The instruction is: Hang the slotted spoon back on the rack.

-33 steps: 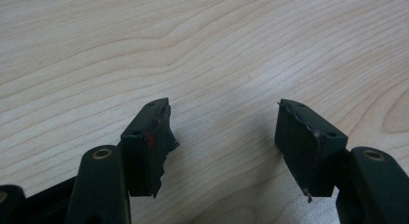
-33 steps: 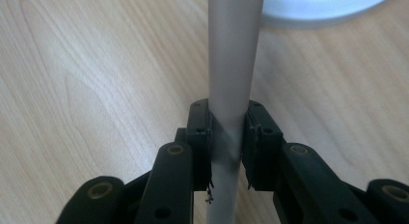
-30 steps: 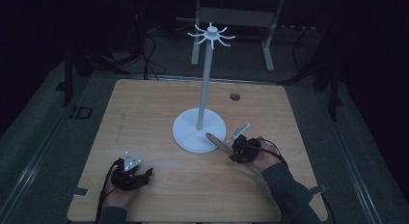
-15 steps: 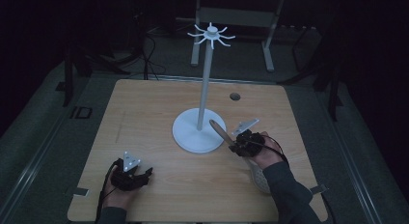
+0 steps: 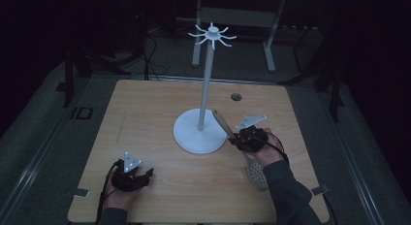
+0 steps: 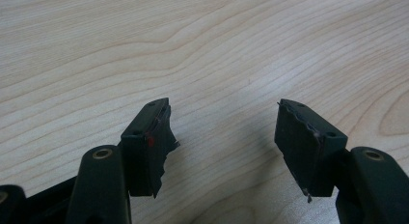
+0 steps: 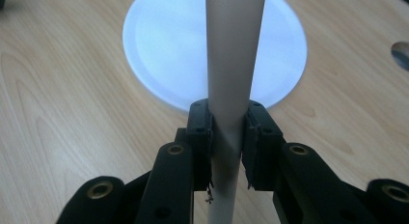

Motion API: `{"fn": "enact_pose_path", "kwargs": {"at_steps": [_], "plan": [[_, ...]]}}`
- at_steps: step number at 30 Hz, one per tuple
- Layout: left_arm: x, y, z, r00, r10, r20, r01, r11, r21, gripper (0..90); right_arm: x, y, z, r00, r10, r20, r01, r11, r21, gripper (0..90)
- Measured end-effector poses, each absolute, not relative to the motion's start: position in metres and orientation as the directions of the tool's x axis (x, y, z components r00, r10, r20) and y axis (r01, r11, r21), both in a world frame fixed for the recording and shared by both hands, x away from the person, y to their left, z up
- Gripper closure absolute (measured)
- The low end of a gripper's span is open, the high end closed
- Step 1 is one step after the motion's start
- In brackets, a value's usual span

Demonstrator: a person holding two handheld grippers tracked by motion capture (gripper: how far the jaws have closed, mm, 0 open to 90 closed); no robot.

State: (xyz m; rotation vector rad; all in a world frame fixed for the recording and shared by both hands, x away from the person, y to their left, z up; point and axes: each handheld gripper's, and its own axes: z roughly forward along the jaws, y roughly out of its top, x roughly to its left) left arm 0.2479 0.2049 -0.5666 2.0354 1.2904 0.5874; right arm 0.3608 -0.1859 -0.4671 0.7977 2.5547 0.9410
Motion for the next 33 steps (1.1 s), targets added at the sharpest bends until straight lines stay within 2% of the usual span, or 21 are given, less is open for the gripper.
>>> {"fn": "enact_pose_path", "kwargs": {"at_steps": [12,33], "plan": [[0.248,0.205,-0.566,0.416,0.909,0.027,0.617,-0.304,0.726,38.2,0.362,-0.184,-0.445,-0.779,0.622,-0.082,0.356,0.545,0.759,75.3],[0.248,0.205,-0.566,0.418,0.908,0.029,0.614,-0.306,0.728,38.2,0.362,-0.178,-0.419,-0.774,0.627,-0.087,0.265,0.445,0.855,75.3]]}}
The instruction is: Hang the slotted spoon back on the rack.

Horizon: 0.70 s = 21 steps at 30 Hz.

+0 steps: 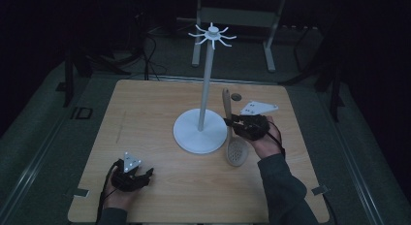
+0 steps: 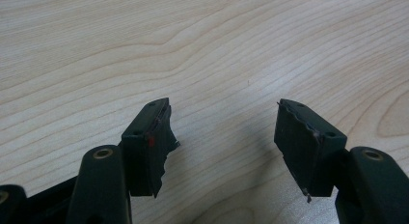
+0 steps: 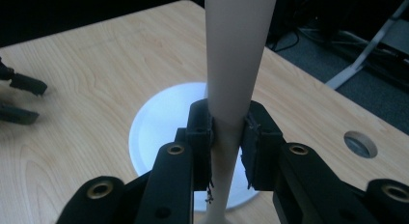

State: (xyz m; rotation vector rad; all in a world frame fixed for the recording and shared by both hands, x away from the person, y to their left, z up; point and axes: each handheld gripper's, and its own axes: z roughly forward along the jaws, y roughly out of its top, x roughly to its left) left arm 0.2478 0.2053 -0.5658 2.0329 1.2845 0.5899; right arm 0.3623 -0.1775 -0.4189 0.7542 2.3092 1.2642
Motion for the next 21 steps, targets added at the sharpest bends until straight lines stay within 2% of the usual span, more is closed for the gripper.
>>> {"fn": "enact_pose_path", "kwargs": {"at_steps": [21], "plan": [[0.2475,0.2053,-0.5653,0.416,0.909,0.027,0.614,-0.302,0.729,38.2,0.3639,-0.1774,-0.4108,-0.759,0.646,-0.081,0.230,0.382,0.895,75.3]]}}
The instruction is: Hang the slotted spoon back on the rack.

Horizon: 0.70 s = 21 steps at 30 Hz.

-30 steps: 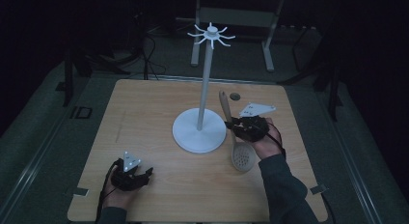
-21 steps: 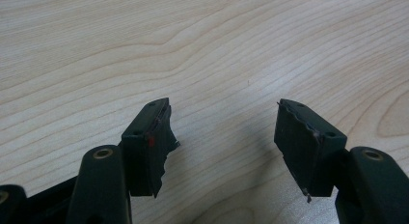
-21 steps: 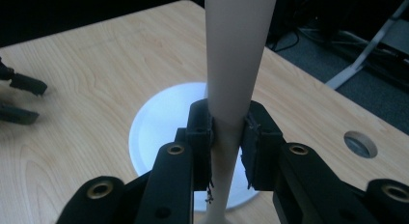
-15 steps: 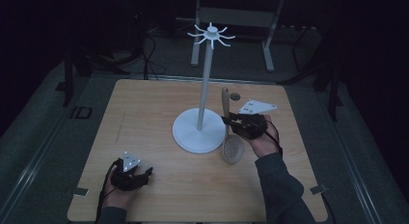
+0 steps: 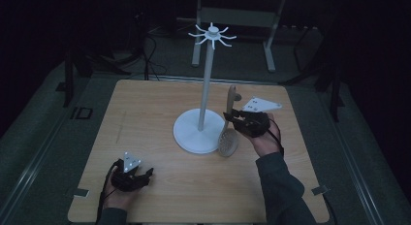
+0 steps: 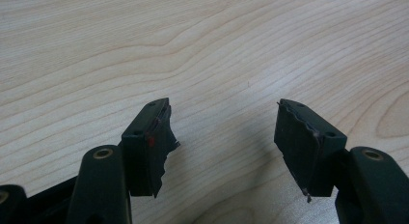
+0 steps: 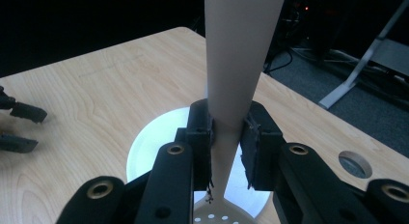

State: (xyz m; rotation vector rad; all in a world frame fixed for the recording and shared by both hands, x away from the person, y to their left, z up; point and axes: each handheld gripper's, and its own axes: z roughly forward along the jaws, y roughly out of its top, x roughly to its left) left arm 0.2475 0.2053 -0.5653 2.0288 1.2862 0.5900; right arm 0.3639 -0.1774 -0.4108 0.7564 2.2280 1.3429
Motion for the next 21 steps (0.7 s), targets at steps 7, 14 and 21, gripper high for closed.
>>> {"fn": "enact_pose_path", "kwargs": {"at_steps": [7,14,21], "plan": [[0.248,0.205,-0.565,0.416,0.909,0.027,0.613,-0.302,0.730,38.2,0.365,-0.177,-0.405,-0.752,0.654,-0.081,0.222,0.367,0.903,75.3],[0.247,0.205,-0.565,0.414,0.910,0.026,0.612,-0.299,0.732,38.2,0.366,-0.176,-0.397,-0.739,0.669,-0.078,0.221,0.350,0.910,75.3],[0.247,0.205,-0.565,0.414,0.910,0.026,0.612,-0.299,0.732,38.2,0.366,-0.173,-0.386,-0.725,0.686,-0.067,0.219,0.321,0.921,75.3]]}}
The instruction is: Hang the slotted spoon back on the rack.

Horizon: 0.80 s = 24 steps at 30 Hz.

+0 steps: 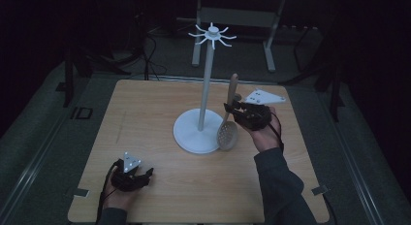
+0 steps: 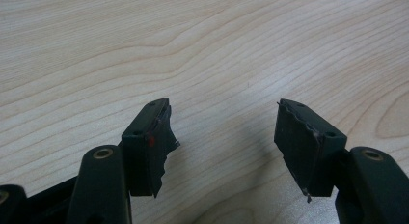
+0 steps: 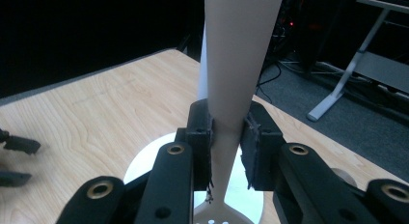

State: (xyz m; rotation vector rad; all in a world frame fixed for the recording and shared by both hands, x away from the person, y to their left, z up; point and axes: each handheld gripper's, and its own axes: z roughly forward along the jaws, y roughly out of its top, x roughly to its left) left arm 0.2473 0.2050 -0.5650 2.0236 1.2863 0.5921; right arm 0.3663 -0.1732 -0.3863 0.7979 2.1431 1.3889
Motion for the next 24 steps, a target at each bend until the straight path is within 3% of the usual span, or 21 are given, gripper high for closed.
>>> {"fn": "enact_pose_path", "kwargs": {"at_steps": [24], "plan": [[0.247,0.206,-0.564,0.408,0.913,0.022,0.608,-0.289,0.740,38.2,0.372,-0.169,-0.360,-0.707,0.703,-0.072,0.206,0.302,0.931,75.2]]}}
